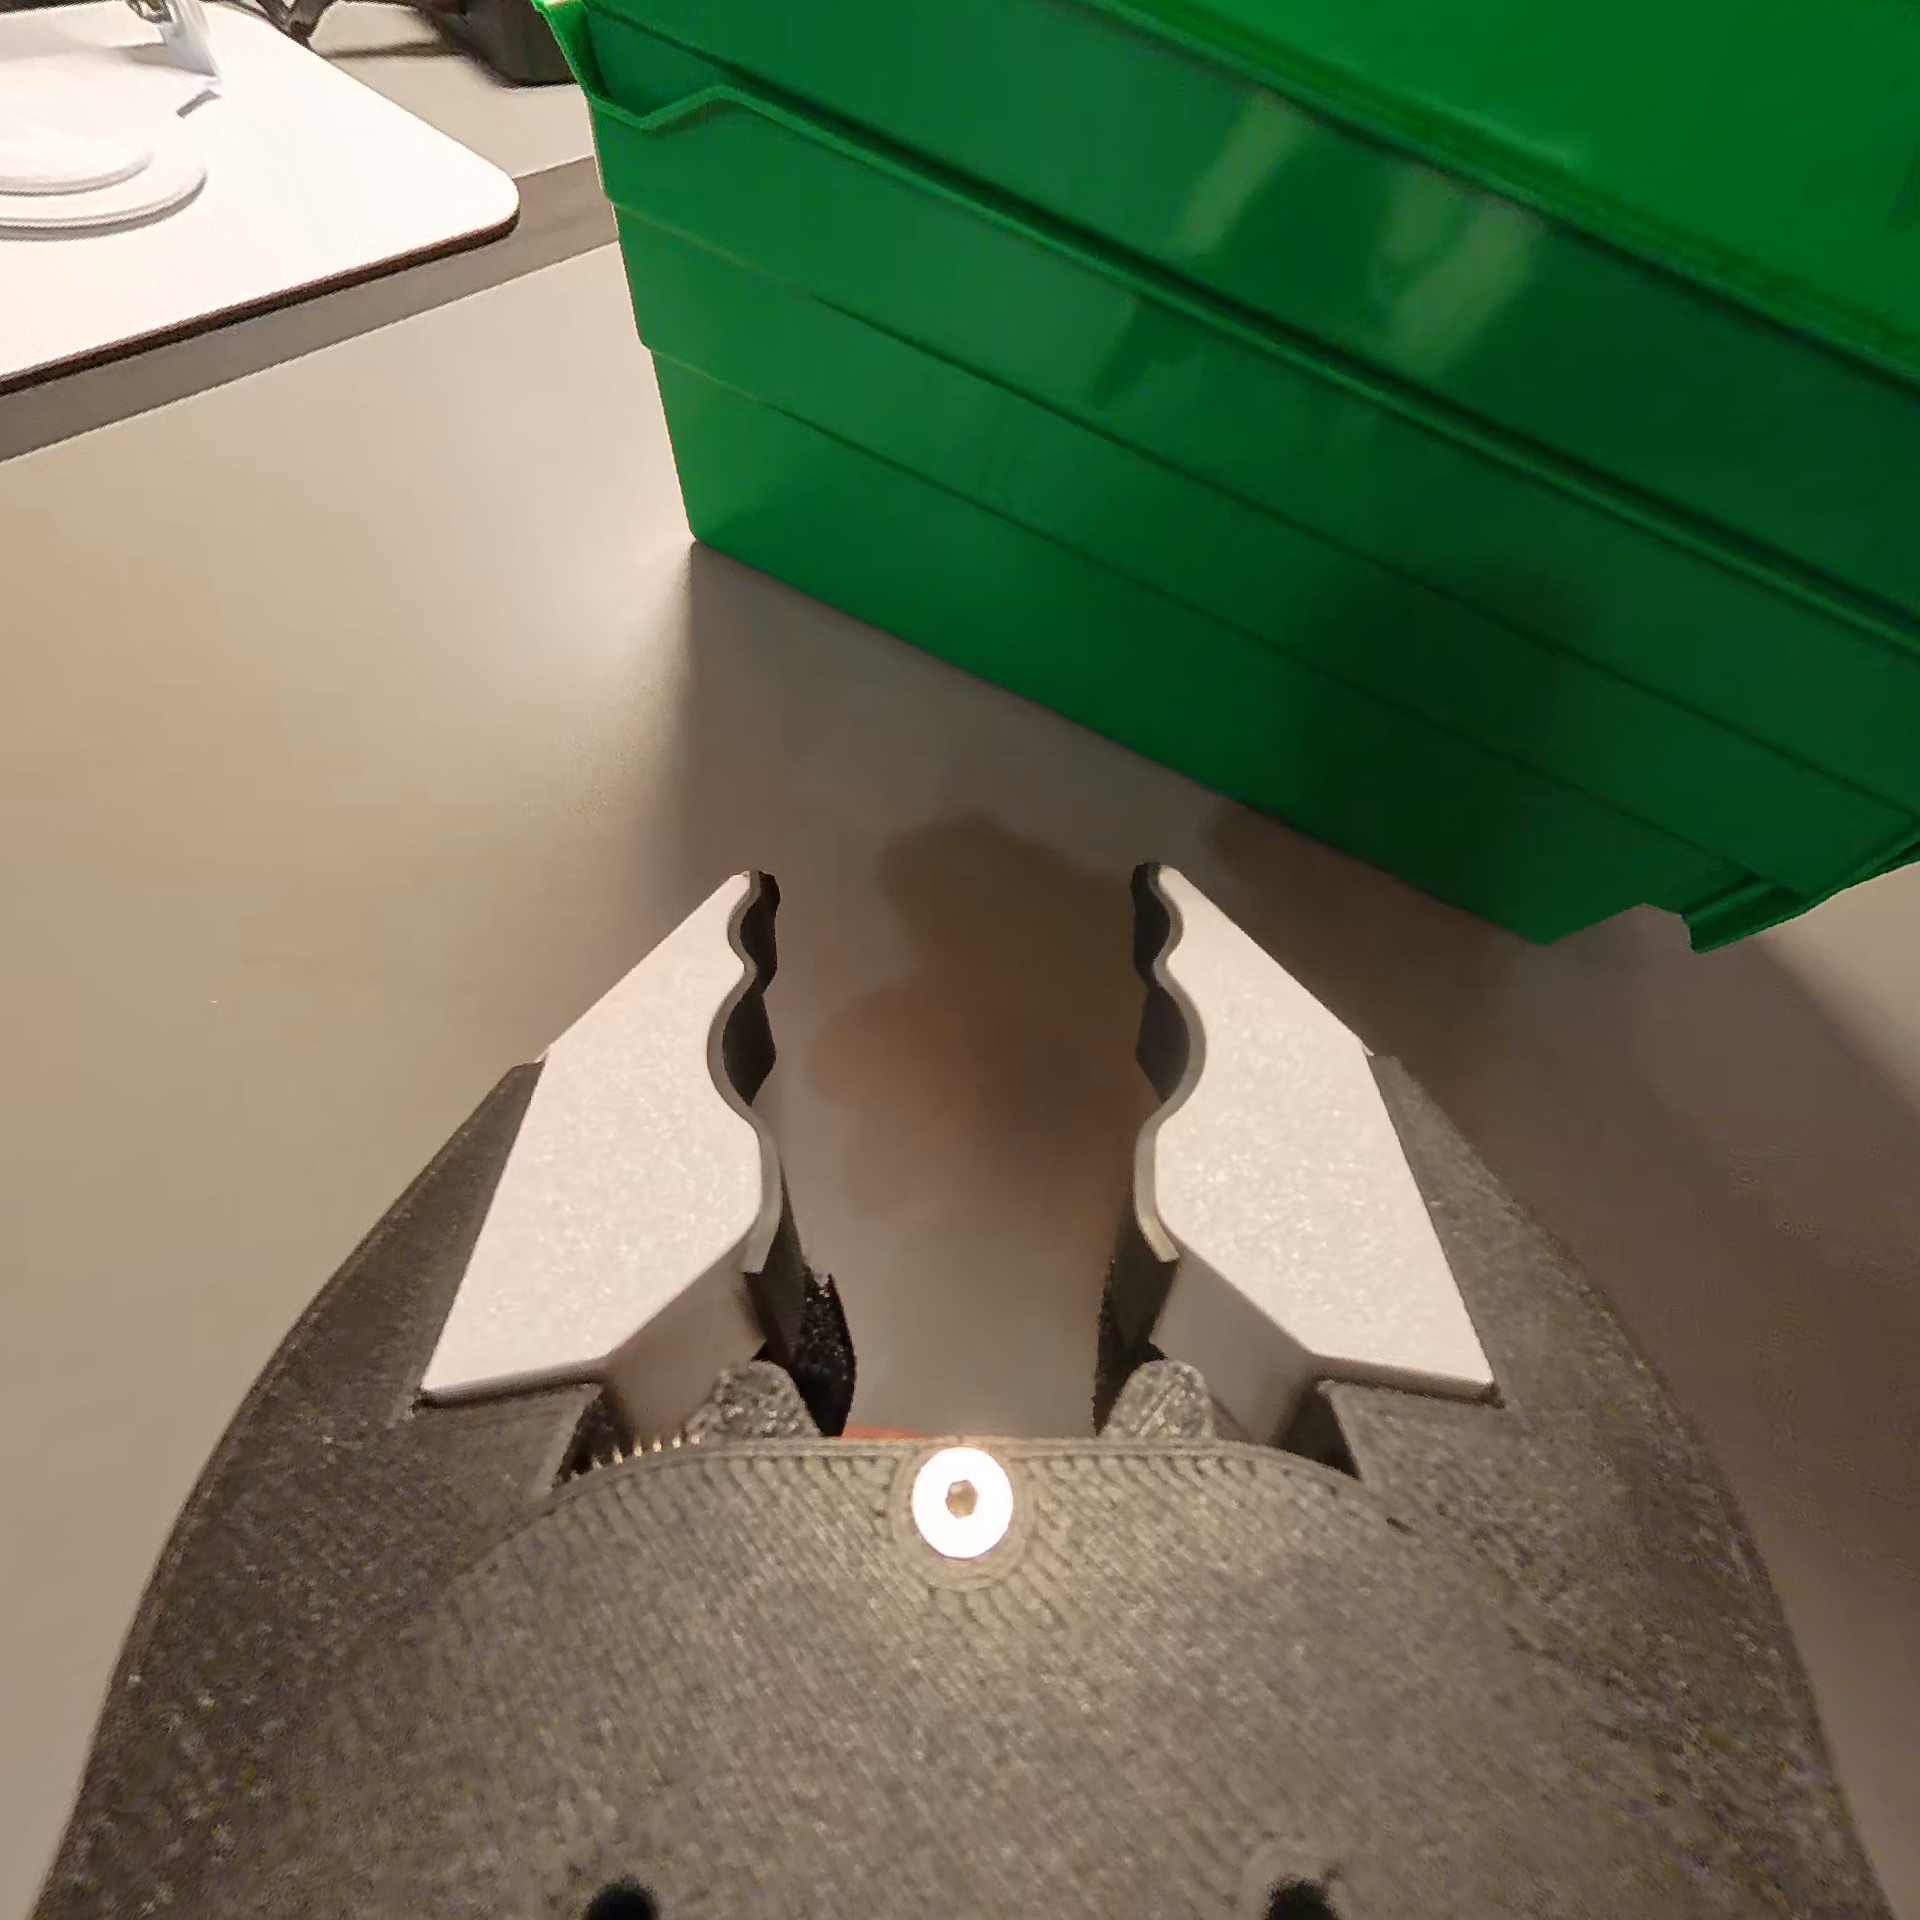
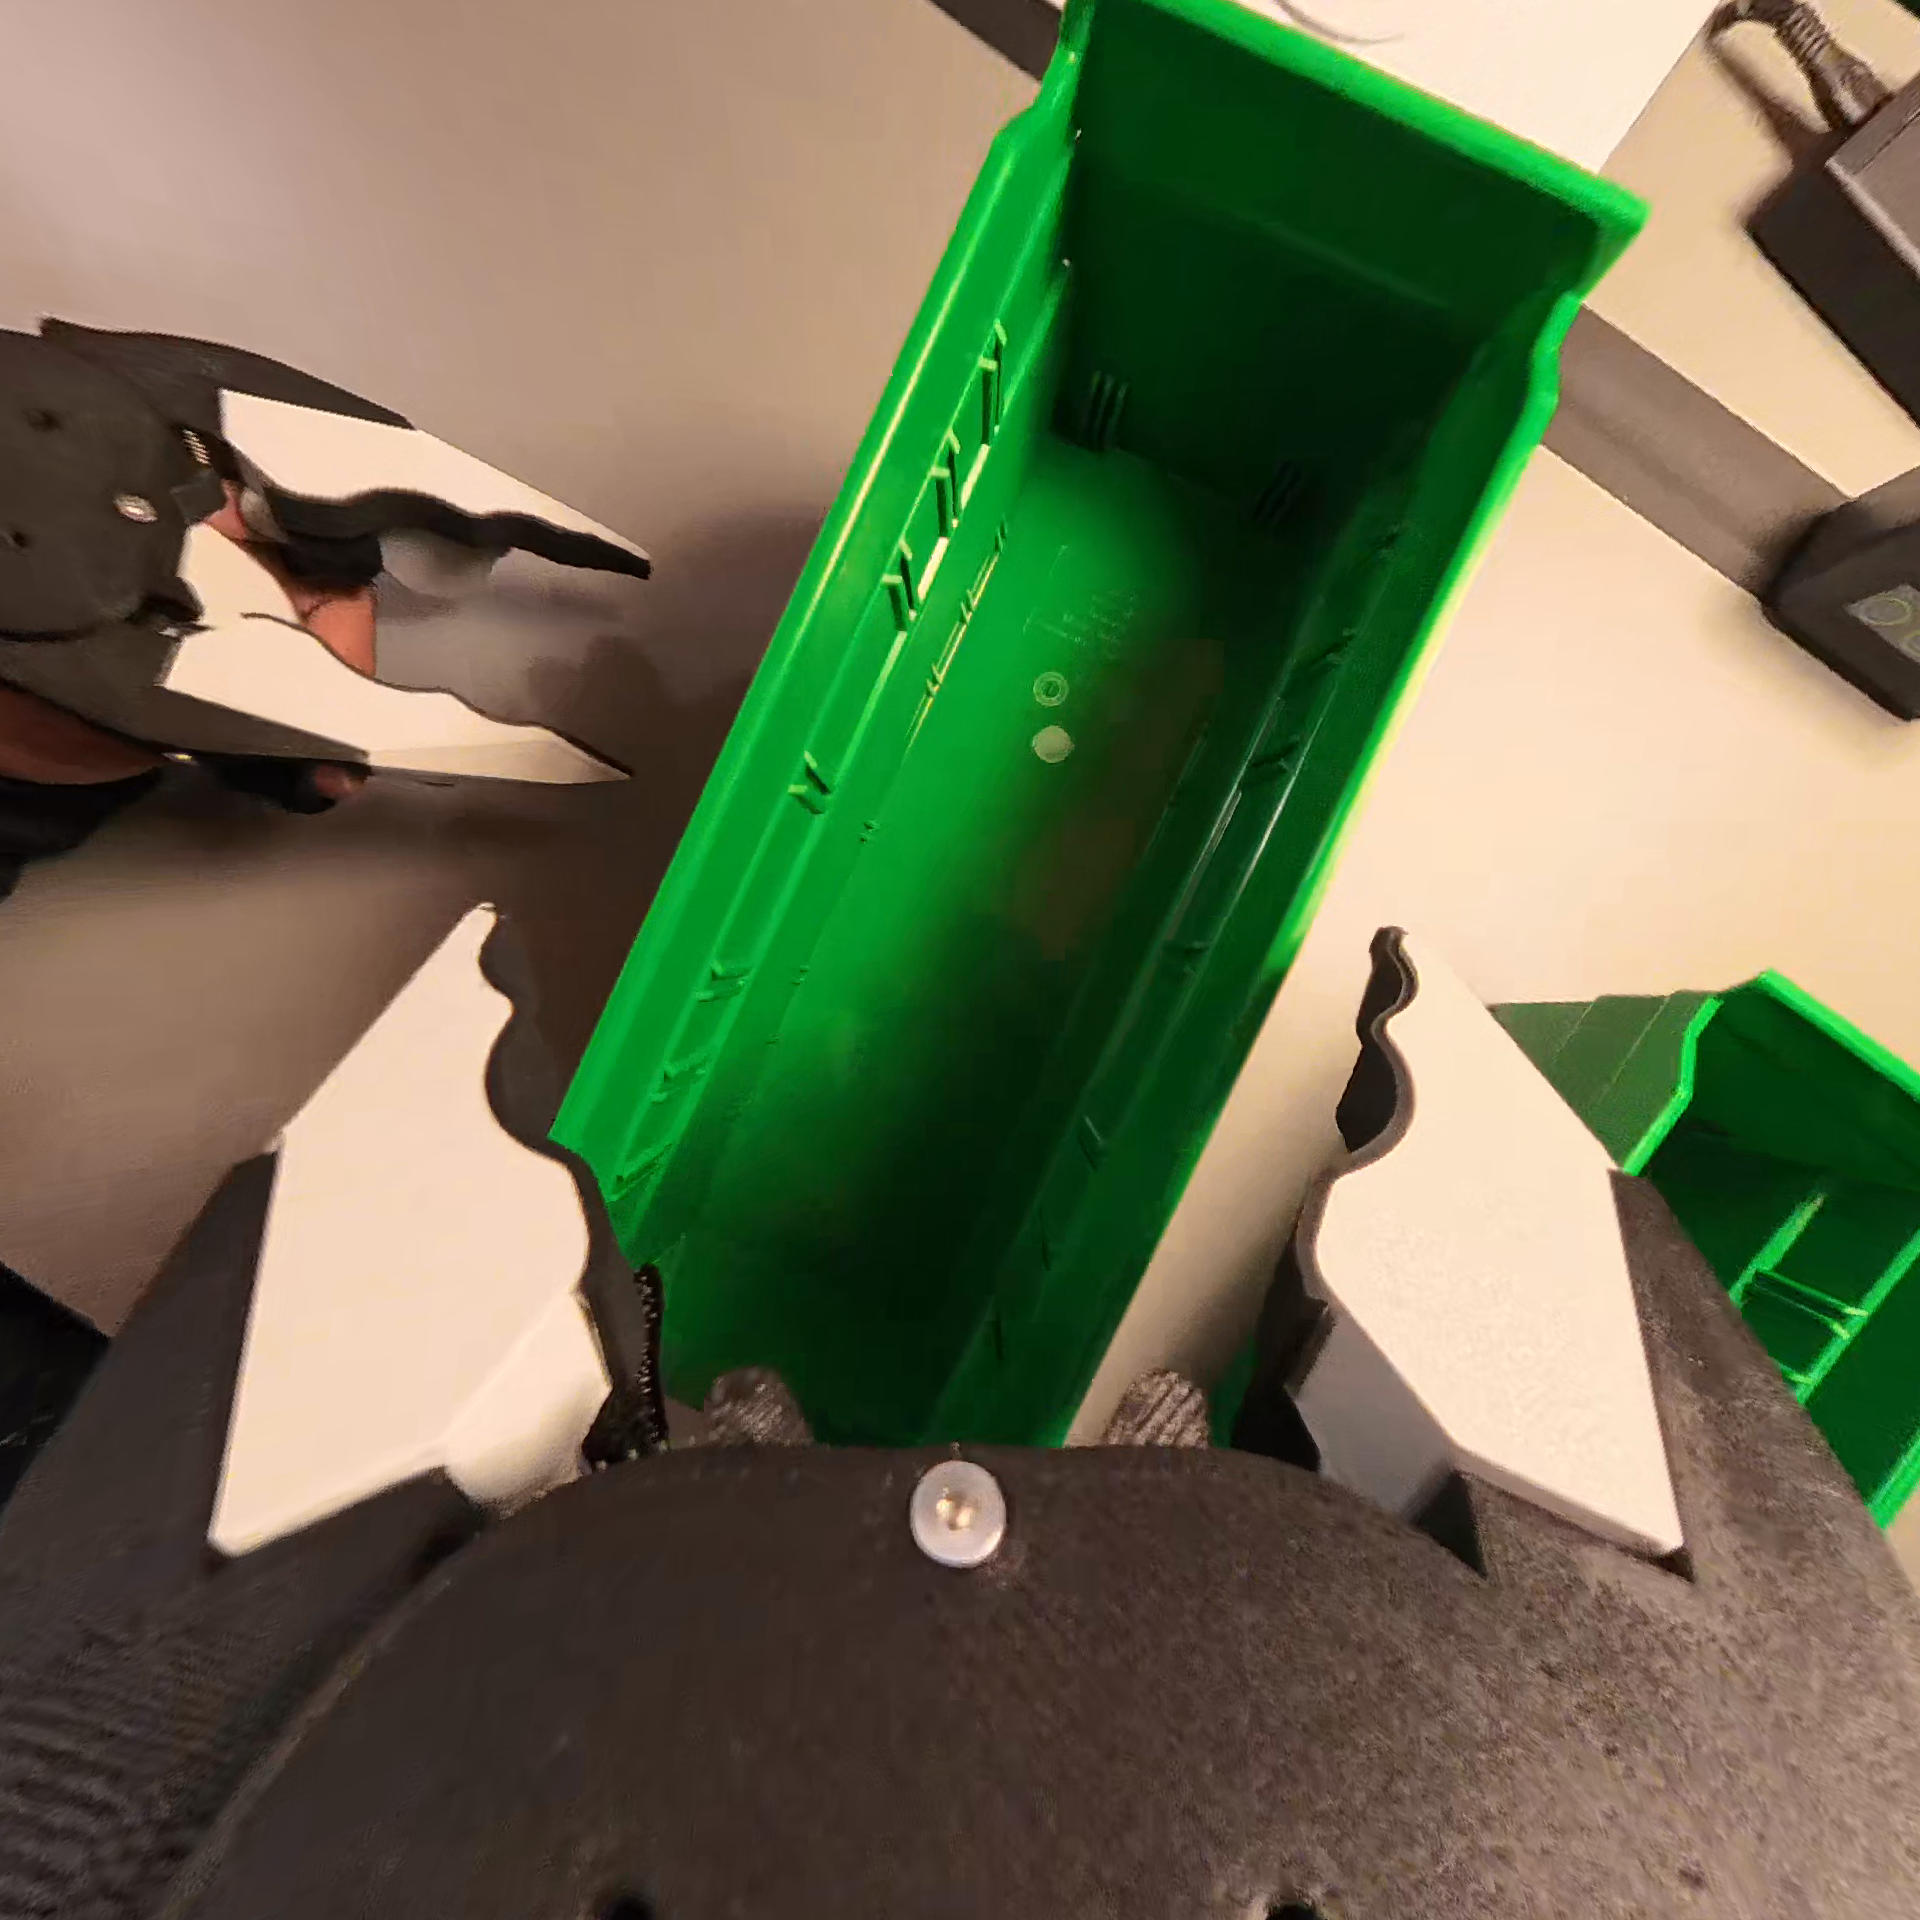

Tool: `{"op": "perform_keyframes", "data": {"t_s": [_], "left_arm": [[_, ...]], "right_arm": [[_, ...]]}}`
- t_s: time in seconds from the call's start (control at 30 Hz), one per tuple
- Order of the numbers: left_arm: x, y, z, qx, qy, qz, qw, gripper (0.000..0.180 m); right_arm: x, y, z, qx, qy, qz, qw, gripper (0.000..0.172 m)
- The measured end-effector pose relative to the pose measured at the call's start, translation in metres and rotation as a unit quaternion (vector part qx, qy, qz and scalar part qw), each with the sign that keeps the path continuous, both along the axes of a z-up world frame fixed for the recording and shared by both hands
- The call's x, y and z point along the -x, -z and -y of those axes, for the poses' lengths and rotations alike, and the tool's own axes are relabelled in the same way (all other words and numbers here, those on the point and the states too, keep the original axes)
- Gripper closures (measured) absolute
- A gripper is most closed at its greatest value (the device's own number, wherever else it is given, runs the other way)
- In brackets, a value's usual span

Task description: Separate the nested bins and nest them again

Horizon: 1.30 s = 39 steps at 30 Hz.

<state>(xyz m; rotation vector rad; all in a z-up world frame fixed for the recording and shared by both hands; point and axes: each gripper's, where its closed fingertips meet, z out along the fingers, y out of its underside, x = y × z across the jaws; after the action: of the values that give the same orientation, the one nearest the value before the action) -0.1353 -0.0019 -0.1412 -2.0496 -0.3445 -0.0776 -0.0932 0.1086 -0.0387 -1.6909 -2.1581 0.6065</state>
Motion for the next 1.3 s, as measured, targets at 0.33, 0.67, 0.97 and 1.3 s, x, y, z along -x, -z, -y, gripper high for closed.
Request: {"op": "perform_keyframes", "data": {"t_s": [0.33, 0.67, 0.97, 1.3], "left_arm": [[-0.001, 0.001, 0.000, 0.005, 0.001, -0.008, 1.000, 0.111], [0.000, 0.000, 0.000, 0.003, 0.000, -0.004, 1.000, 0.111], [-0.001, 0.001, 0.000, 0.004, 0.001, -0.006, 1.000, 0.111], [-0.002, 0.001, 0.000, 0.007, 0.002, -0.010, 1.000, 0.111]], "right_arm": [[0.011, 0.014, -0.003, -0.008, 0.013, 0.030, 0.999, 0.042], [0.010, 0.003, -0.004, 0.006, 0.012, 0.011, 1.000, 0.066], [0.008, 0.003, -0.010, -0.009, 0.016, 0.008, 1.000, 0.055], [0.004, 0.000, -0.020, -0.069, 0.013, 0.019, 0.997, 0.048]]}}
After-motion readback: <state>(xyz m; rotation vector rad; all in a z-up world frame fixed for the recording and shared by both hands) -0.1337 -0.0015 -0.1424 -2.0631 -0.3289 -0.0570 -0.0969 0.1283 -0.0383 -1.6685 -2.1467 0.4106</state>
